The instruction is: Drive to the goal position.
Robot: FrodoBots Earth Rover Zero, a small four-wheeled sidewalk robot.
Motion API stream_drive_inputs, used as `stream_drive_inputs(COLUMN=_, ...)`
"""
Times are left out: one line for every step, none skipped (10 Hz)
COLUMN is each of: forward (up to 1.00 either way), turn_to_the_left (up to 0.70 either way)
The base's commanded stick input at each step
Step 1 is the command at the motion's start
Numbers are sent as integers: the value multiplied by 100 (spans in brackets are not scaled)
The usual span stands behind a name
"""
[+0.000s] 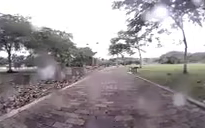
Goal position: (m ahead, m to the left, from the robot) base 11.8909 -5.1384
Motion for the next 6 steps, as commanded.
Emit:
stream_drive_inputs(forward=70, turn_to_the_left=0)
stream_drive_inputs(forward=70, turn_to_the_left=0)
stream_drive_inputs(forward=70, turn_to_the_left=0)
stream_drive_inputs(forward=70, turn_to_the_left=0)
stream_drive_inputs(forward=70, turn_to_the_left=0)
stream_drive_inputs(forward=70, turn_to_the_left=0)
